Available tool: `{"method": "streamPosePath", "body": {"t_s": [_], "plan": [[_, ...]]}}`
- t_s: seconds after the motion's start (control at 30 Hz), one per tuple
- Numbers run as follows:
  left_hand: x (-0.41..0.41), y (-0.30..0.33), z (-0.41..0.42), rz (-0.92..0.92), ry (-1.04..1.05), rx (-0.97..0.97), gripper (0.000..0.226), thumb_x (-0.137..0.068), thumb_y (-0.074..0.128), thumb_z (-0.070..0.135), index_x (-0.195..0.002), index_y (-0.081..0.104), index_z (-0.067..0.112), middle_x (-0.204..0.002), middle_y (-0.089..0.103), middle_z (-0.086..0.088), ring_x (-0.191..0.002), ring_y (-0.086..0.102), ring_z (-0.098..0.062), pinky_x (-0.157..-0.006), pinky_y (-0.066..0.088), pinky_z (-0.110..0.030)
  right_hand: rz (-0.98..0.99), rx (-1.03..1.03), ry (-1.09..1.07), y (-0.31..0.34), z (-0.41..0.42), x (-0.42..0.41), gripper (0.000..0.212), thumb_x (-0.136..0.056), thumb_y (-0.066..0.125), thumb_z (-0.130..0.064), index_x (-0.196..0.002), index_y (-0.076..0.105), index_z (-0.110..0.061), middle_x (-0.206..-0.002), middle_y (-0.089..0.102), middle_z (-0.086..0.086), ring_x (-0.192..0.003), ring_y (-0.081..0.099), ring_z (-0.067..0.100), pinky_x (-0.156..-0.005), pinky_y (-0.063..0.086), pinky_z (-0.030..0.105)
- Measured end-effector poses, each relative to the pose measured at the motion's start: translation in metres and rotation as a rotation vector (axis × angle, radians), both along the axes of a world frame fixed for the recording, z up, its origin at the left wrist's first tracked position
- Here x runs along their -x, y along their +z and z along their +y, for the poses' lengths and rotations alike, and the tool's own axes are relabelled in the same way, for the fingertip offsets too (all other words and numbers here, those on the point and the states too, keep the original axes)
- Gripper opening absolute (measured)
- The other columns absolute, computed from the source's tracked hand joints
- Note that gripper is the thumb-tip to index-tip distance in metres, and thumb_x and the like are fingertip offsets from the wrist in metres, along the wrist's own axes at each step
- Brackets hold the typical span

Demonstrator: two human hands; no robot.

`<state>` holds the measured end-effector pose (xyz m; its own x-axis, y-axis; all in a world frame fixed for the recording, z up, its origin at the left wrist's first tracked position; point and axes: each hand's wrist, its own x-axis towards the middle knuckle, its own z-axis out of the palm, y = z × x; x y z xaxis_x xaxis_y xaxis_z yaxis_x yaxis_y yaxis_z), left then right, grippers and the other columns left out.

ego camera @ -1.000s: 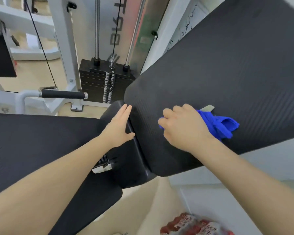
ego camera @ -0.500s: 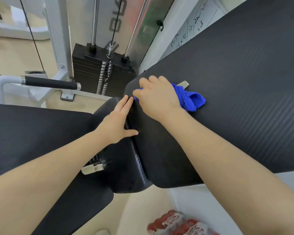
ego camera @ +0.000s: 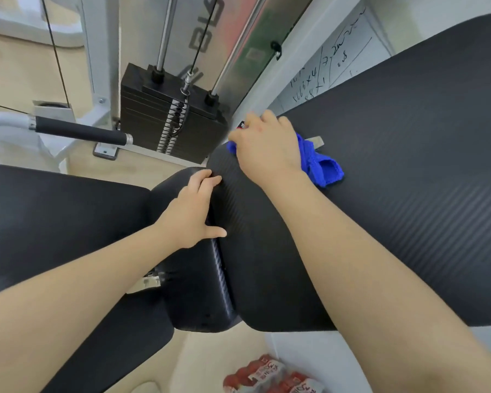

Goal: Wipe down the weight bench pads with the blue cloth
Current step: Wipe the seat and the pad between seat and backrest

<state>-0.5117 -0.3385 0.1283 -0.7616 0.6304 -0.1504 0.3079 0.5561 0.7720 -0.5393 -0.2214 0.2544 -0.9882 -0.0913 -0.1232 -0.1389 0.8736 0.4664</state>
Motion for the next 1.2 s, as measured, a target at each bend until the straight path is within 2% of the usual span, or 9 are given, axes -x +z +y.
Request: {"method": "streamPosePath", "body": {"t_s": [0.13,0.23,0.37,0.53,0.67,0.8,0.97,1.1,1.2], "plan": [[0.002,0.003,-0.002,-0.01,-0.012,-0.005,0.104,-0.062,0.083,0.035,-0.143,0.021,0.013,-0.152,0.01,-0.005,-0.134,0.029,-0.03,-0.105,0.038,-0.046,0.011,0.017,0.007,-0.004,-0.002,-0.024,0.021,-0.088,0.047,-0.015,-0.1,0.063,-0.02,-0.105,0.053,0.005,-0.094,0.048,0.028,-0.073,0.03,0.035],[0.004,0.008,-0.003,0.005,-0.026,0.02,0.103,-0.062,0.083,0.037,-0.142,0.023,0.012,-0.151,0.012,-0.006,-0.132,0.034,-0.03,-0.1,0.043,-0.045,-0.043,0.044,0.031,-0.008,-0.002,-0.068,0.008,-0.066,0.07,-0.015,-0.072,0.066,-0.017,-0.077,0.056,0.005,-0.066,0.051,0.026,-0.06,0.028,0.031],[0.006,0.014,-0.002,0.062,-0.046,0.109,0.1,-0.064,0.08,0.041,-0.141,0.024,0.013,-0.15,0.014,-0.006,-0.118,0.049,-0.028,-0.088,0.049,-0.038,-0.162,0.072,0.044,-0.008,0.003,-0.091,0.021,-0.048,0.08,-0.012,-0.057,0.062,-0.017,-0.061,0.053,0.004,-0.051,0.046,0.023,-0.052,0.026,0.028],[0.01,0.002,-0.001,0.016,-0.004,0.009,0.105,-0.058,0.083,0.041,-0.139,0.024,0.013,-0.146,0.015,-0.005,-0.124,0.041,-0.028,-0.094,0.046,-0.042,0.051,0.011,0.03,-0.021,-0.007,-0.007,0.009,-0.071,0.069,-0.016,-0.079,0.067,-0.019,-0.081,0.061,0.006,-0.073,0.057,0.029,-0.063,0.039,0.033],[0.011,-0.003,-0.003,0.037,-0.031,-0.03,0.105,-0.058,0.083,0.043,-0.139,0.023,0.013,-0.146,0.016,-0.004,-0.123,0.042,-0.026,-0.092,0.048,-0.04,0.034,0.044,-0.065,-0.028,-0.017,0.032,0.021,-0.087,0.049,-0.012,-0.104,0.06,-0.016,-0.108,0.055,0.008,-0.099,0.05,0.029,-0.081,0.036,0.037],[0.014,0.0,-0.007,0.05,-0.038,-0.027,0.093,-0.061,0.082,0.039,-0.135,0.03,0.015,-0.144,0.021,-0.003,-0.103,0.057,-0.031,-0.085,0.05,-0.045,0.157,0.044,-0.07,-0.023,-0.015,-0.024,0.013,-0.065,0.075,-0.016,-0.073,0.065,-0.013,-0.077,0.059,0.008,-0.066,0.055,0.028,-0.059,0.038,0.031],[0.035,-0.007,-0.01,0.036,0.027,0.069,0.092,-0.071,0.077,0.034,-0.142,0.023,0.012,-0.15,0.021,-0.005,-0.127,0.041,-0.031,-0.099,0.038,-0.042,-0.069,0.058,-0.06,-0.016,-0.009,-0.096,0.022,-0.055,0.076,-0.009,-0.062,0.055,-0.012,-0.063,0.049,0.006,-0.053,0.041,0.024,-0.052,0.025,0.031],[0.05,-0.026,-0.01,-0.021,-0.02,0.121,0.099,-0.068,0.076,0.044,-0.144,0.019,0.014,-0.152,0.022,-0.006,-0.134,0.032,-0.03,-0.103,0.038,-0.048,-0.019,0.045,0.063,-0.03,-0.016,-0.041,0.011,-0.066,0.072,-0.012,-0.07,0.062,-0.012,-0.072,0.057,0.008,-0.064,0.052,0.028,-0.057,0.036,0.033],[0.049,-0.04,-0.011,-0.018,0.004,0.059,0.1,-0.066,0.075,0.046,-0.145,0.02,0.017,-0.151,0.025,-0.004,-0.133,0.033,-0.028,-0.101,0.04,-0.05,-0.067,0.068,0.026,-0.046,-0.029,0.018,0.018,-0.087,0.05,-0.014,-0.101,0.061,-0.014,-0.104,0.056,0.008,-0.095,0.052,0.029,-0.076,0.037,0.038]]}}
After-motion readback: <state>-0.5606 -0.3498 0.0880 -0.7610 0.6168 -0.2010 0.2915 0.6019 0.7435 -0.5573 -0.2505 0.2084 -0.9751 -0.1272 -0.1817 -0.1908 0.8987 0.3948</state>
